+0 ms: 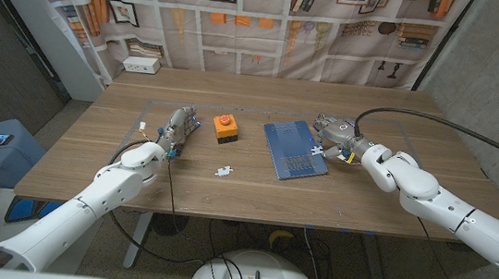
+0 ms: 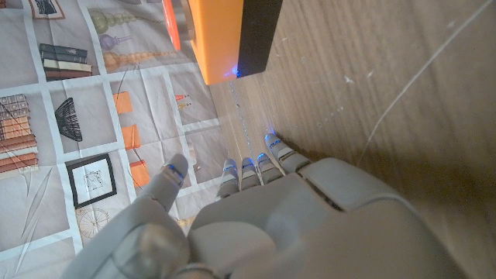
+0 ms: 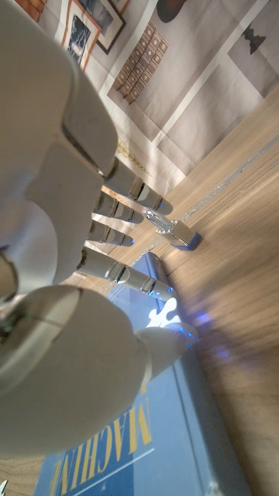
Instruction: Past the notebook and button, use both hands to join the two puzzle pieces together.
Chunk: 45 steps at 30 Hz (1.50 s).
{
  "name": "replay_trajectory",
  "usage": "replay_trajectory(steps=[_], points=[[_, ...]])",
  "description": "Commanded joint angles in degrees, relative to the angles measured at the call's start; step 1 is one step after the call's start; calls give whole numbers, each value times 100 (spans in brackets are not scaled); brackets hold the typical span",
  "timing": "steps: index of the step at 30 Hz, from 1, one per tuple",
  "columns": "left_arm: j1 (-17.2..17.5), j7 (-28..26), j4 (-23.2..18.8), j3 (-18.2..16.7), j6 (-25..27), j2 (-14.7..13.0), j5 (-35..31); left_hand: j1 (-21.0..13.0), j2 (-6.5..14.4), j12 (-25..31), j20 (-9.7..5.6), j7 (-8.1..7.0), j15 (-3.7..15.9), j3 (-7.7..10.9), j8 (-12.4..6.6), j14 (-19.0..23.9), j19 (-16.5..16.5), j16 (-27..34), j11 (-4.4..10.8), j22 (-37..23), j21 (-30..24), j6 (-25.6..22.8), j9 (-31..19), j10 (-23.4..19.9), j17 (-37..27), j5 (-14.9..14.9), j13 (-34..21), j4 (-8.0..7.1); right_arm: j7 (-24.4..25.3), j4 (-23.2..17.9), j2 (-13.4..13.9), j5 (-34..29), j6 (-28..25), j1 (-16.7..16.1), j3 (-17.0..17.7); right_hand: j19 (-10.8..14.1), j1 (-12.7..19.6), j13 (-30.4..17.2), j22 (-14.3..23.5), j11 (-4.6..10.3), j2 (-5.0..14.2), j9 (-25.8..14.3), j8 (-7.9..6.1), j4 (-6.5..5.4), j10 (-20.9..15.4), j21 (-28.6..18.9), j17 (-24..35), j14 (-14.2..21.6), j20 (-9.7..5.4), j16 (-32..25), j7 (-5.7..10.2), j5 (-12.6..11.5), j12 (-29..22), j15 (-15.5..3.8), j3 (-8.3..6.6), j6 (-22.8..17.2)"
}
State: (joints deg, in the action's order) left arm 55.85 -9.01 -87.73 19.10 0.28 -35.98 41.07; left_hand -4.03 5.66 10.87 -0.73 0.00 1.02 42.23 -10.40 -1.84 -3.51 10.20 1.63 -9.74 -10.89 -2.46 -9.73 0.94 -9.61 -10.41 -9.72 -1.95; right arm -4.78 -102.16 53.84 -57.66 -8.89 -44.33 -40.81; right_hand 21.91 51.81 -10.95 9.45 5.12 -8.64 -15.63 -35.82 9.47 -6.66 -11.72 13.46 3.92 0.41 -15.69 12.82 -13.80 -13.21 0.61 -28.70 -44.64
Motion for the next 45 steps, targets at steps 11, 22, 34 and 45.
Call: replay_trajectory(steps=[11, 22, 34, 45], points=[[100, -90, -166, -32, -6, -55, -38, 38, 450, -5, 14, -4, 16, 16, 1, 29, -53, 5, 32, -14, -24, -25, -27, -39, -11, 3, -23, -6, -16, -122, 33, 112, -77, -39, 117, 93, 22, -3, 21, 43, 50, -39, -66, -3, -114, 3, 33, 79, 11, -37, -5, -28, -21, -12, 15, -121], [191, -103, -312, -68, -34, -137, -70, 34, 446, -3, 13, -7, 17, 13, -1, 29, -58, 4, 31, -14, -25, -32, -27, -45, -9, 5, -23, 4, -94, -253, 99, 199, -121, -81, 205, 104, 32, -3, 22, 44, 60, -44, -80, -6, -148, 11, 40, 87, 12, -39, -4, -25, -15, -12, 23, -152], [325, -115, -511, -165, -210, -268, -178, 14, 437, 11, 8, -2, 33, 6, -19, 55, -80, 7, 45, -14, -30, -90, -27, -90, 0, 7, -23, 41, -138, -329, 129, 233, -186, -94, 289, 134, 46, -4, 22, 45, 67, -48, -92, -9, -203, 16, 50, 105, 26, -43, -4, -19, -8, -14, 38, -181], [590, -116, -808, -303, -307, -506, -263, -1, 427, 31, -6, -24, 57, 1, -48, 102, -80, 15, 85, -13, -26, -191, -27, -163, 5, 9, -23, 76, -195, -421, 245, 314, -236, -147, 406, 138, 53, -5, 23, 51, 71, -49, -94, -11, -262, 25, 57, 127, 31, -50, -4, -16, -12, -18, 48, -190]])
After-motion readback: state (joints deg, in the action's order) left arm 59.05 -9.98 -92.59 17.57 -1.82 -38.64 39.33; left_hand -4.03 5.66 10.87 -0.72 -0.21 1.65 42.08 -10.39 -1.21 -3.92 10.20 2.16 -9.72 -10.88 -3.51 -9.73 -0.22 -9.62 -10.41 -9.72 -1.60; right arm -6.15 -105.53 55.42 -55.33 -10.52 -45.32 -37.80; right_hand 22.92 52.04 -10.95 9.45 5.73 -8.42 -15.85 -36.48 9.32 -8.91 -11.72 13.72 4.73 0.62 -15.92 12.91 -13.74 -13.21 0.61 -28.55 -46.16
